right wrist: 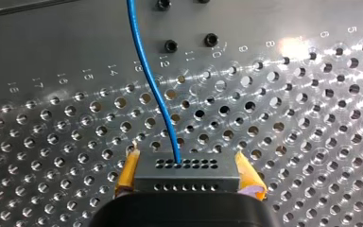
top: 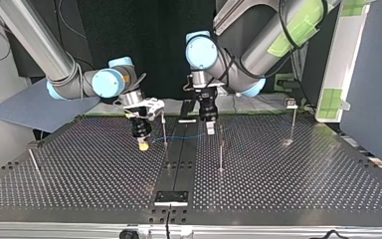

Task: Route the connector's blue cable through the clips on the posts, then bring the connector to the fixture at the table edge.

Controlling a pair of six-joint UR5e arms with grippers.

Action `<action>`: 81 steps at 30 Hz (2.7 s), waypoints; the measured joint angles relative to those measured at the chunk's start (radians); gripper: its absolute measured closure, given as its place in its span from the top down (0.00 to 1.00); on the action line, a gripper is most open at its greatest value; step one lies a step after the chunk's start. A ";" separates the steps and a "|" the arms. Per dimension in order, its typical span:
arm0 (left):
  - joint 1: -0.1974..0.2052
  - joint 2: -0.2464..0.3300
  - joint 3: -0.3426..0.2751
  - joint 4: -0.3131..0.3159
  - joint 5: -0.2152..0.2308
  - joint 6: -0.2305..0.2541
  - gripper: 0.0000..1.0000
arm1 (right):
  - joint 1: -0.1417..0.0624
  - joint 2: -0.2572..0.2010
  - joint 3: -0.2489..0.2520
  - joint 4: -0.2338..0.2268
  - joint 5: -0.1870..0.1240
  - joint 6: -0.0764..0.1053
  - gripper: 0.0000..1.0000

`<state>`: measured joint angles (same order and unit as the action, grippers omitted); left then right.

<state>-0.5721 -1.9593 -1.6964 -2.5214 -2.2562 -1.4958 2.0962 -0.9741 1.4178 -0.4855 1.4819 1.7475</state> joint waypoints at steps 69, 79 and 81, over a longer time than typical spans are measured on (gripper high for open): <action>0.025 -0.098 0.205 -0.161 0.042 0.056 0.02 | 0.005 0.004 0.000 0.033 0.000 0.000 0.00; 0.030 -0.098 0.200 -0.159 0.014 0.035 0.02 | 0.005 0.004 0.000 0.038 0.000 -0.001 0.00; 0.031 -0.098 0.194 -0.155 0.000 0.033 0.02 | 0.005 0.004 0.000 0.038 0.000 -0.001 0.00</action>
<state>-0.5412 -2.0575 -1.5023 -2.6769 -2.2566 -1.4629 2.1011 -0.9705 1.4177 -0.4471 1.4820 1.7463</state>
